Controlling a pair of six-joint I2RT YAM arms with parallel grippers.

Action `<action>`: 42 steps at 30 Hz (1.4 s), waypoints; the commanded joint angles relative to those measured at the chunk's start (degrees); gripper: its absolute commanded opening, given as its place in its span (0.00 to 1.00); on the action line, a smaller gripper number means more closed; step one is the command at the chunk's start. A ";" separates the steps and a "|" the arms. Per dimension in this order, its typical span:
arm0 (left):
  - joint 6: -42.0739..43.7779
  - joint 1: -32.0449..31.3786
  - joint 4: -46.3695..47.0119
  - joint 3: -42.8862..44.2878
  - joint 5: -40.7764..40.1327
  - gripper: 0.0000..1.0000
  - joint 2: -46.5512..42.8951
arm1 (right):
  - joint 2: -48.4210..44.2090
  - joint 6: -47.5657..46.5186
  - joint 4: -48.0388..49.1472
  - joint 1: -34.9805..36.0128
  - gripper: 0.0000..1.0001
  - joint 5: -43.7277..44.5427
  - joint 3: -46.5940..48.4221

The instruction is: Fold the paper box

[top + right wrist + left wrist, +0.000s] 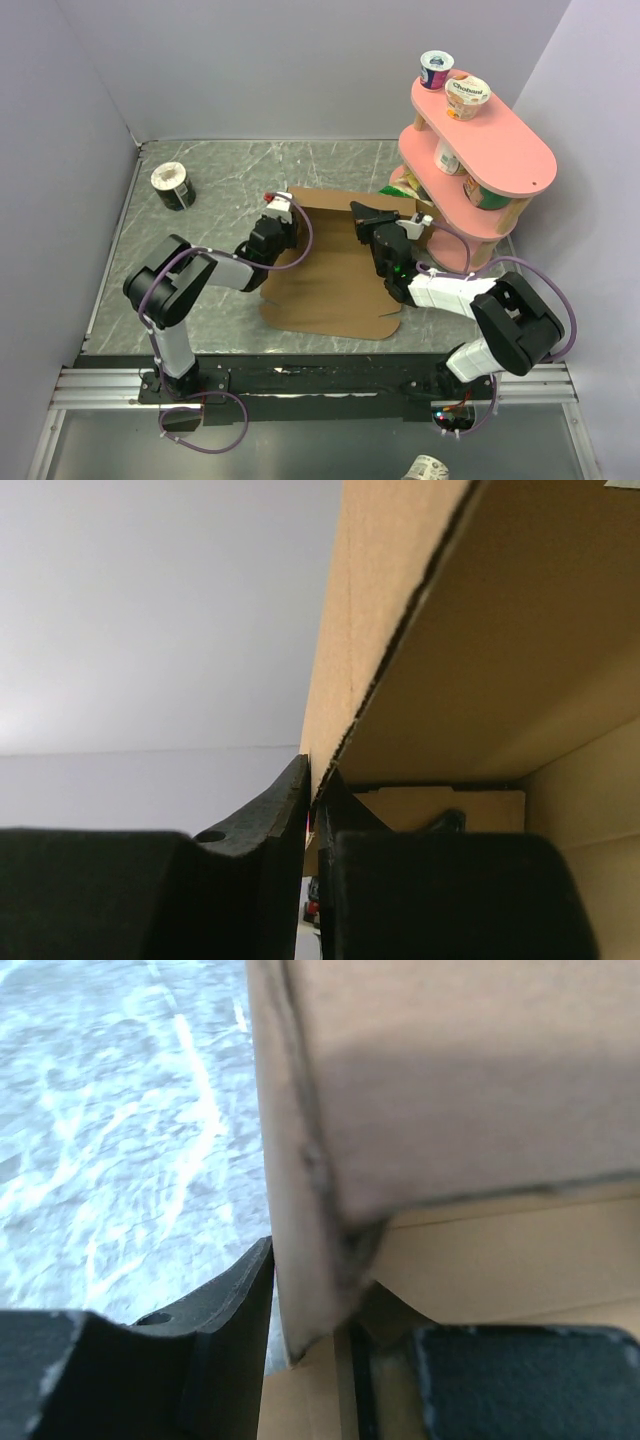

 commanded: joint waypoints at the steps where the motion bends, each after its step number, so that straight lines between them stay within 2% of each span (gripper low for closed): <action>1: -0.17 -2.41 0.93 2.56 -10.69 0.32 0.01 | 0.82 0.26 -1.73 0.24 0.13 -1.29 1.70; 7: -2.44 -3.47 -2.15 2.91 -15.45 0.30 0.71 | 1.00 1.05 -2.52 0.25 0.13 -1.90 1.88; 8: -2.89 -3.47 -0.67 2.13 -14.84 0.34 0.80 | 1.08 1.14 -2.44 0.25 0.13 -2.08 1.88; 9: -3.06 -3.47 0.73 1.51 -13.61 0.51 0.71 | 1.17 1.23 -2.26 0.25 0.13 -2.25 1.79; 10: -4.46 -3.47 2.05 0.72 -11.95 0.57 0.45 | 1.17 1.23 -2.17 0.25 0.13 -2.34 1.62; 14: -6.67 -2.51 6.55 -1.66 -7.82 0.68 -0.43 | 0.91 1.67 -2.00 0.25 0.13 -2.34 1.00; 18: -7.28 -1.54 10.84 -3.32 -4.20 0.69 -1.22 | 0.47 1.32 -2.00 0.24 0.12 -2.17 0.74; 23: -7.11 -0.92 17.62 -5.96 -3.23 0.54 -1.66 | 0.29 0.88 -1.21 0.16 0.11 -2.17 0.21; 25: -7.55 -0.66 18.58 -6.05 -0.60 0.53 -1.14 | 0.56 0.79 -0.86 0.25 0.11 -2.52 0.03; 26: -7.81 -0.57 20.85 -6.66 0.45 0.55 -0.96 | 0.65 0.88 -0.59 0.16 0.11 -2.61 0.03; 28: -8.42 -0.39 23.06 -7.19 3.78 0.70 -0.96 | 0.82 0.70 0.02 0.24 0.11 -2.87 -0.23; 30: -8.34 -0.31 25.35 -7.63 4.85 0.76 -1.39 | 0.82 0.53 0.37 0.16 0.10 -2.87 -0.41; 32: -8.51 0.31 25.71 -7.37 5.82 0.76 -1.57 | 0.73 0.44 0.37 0.33 0.10 -2.70 -0.58; 35: -9.83 1.80 25.01 -6.32 7.57 0.68 -1.05 | 0.65 0.44 0.38 0.25 0.10 -2.87 -0.76; 36: -10.27 2.07 25.53 -6.23 8.19 0.60 -0.70 | 0.65 0.53 0.72 0.25 0.10 -3.04 -0.76; 42: -12.21 2.60 24.21 -3.77 10.48 0.44 0.89 | 0.82 0.26 1.08 0.24 0.09 -3.66 -0.85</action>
